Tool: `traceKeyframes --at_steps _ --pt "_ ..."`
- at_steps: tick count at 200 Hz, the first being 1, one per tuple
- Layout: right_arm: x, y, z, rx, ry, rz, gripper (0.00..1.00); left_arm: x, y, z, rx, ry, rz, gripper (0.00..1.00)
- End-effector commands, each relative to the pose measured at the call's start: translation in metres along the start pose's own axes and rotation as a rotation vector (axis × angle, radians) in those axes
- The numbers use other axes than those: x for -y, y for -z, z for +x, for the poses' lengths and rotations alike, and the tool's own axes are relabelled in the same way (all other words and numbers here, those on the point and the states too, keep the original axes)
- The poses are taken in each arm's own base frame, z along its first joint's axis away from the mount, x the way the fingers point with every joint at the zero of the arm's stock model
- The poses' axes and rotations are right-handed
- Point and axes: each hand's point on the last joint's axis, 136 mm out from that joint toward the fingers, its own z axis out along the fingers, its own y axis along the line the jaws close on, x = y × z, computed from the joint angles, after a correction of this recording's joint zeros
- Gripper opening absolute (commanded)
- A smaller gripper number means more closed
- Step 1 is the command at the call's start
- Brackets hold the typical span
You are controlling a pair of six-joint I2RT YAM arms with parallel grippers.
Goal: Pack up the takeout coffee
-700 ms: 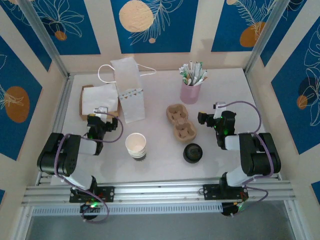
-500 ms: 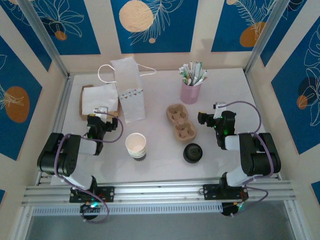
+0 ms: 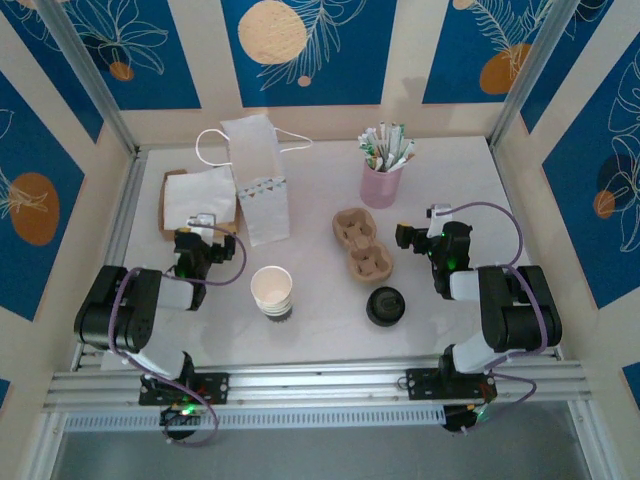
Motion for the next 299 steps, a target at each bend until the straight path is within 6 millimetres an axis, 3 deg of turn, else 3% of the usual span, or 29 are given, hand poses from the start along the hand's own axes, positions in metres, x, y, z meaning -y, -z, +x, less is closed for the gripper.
traceKeyframes --at_steps 1,153,183,228,263,299 --pt "-0.001 -0.003 -0.012 0.029 0.010 -0.001 0.99 -0.004 -0.001 -0.014 0.045 0.014 0.001 1.00" --pt "0.000 -0.002 -0.012 0.033 0.009 0.000 0.99 -0.005 0.002 -0.017 0.058 0.008 -0.007 1.00" --pt "-0.003 0.007 -0.028 0.034 0.038 0.052 0.99 -0.026 0.029 -0.034 0.120 0.052 -0.124 1.00" --pt "-0.035 0.033 -0.057 0.051 0.117 0.027 0.99 -0.044 0.062 -0.057 0.202 0.117 -0.206 1.00" --pt "-0.066 0.074 -0.100 0.101 0.018 -0.053 0.99 -0.044 0.093 -0.089 0.214 0.265 -0.149 1.00" --pt "-0.092 0.121 -0.126 0.031 -0.111 -0.145 0.99 -0.038 0.140 -0.120 0.207 0.482 -0.039 1.00"
